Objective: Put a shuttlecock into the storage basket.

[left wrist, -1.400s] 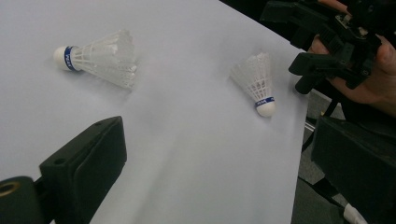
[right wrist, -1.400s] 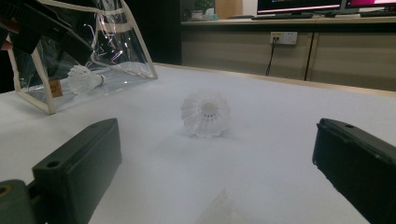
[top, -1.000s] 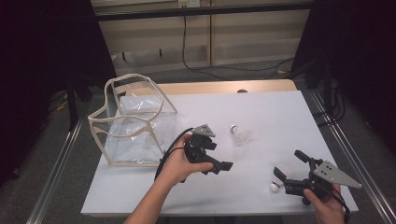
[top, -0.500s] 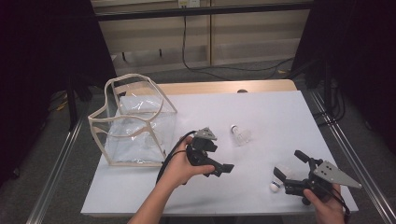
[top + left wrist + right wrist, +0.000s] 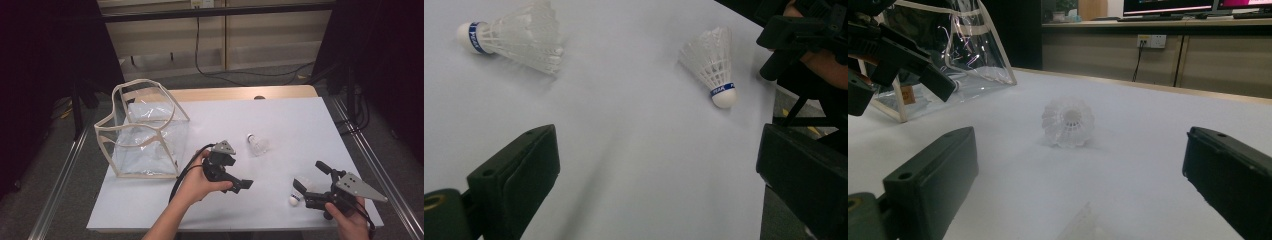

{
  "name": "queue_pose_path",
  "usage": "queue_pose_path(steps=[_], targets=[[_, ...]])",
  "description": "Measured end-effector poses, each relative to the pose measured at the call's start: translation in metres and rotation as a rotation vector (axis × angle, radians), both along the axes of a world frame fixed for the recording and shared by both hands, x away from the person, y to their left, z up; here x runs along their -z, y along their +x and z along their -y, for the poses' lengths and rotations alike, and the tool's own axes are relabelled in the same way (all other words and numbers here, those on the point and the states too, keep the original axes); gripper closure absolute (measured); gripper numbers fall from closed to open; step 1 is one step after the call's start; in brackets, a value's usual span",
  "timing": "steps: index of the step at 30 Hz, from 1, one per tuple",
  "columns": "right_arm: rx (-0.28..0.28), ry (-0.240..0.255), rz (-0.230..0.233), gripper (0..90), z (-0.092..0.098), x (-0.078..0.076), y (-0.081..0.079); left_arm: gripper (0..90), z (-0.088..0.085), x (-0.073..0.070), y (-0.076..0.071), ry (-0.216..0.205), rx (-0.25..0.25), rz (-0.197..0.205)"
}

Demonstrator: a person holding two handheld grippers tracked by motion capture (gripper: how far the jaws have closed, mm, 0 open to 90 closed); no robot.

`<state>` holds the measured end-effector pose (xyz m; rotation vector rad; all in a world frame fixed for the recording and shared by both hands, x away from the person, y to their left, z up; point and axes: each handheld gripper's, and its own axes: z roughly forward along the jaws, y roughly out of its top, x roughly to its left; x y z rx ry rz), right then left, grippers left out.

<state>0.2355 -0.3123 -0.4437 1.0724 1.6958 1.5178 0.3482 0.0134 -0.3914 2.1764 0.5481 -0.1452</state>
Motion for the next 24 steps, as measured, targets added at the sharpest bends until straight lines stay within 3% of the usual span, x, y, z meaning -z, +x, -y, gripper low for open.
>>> queue_pose_path(steps=[24], targets=[[0.002,0.001,0.002,1.0,0.000,0.000,0.000,3.7,0.015,0.013,-0.008,0.016,0.027,0.013]])
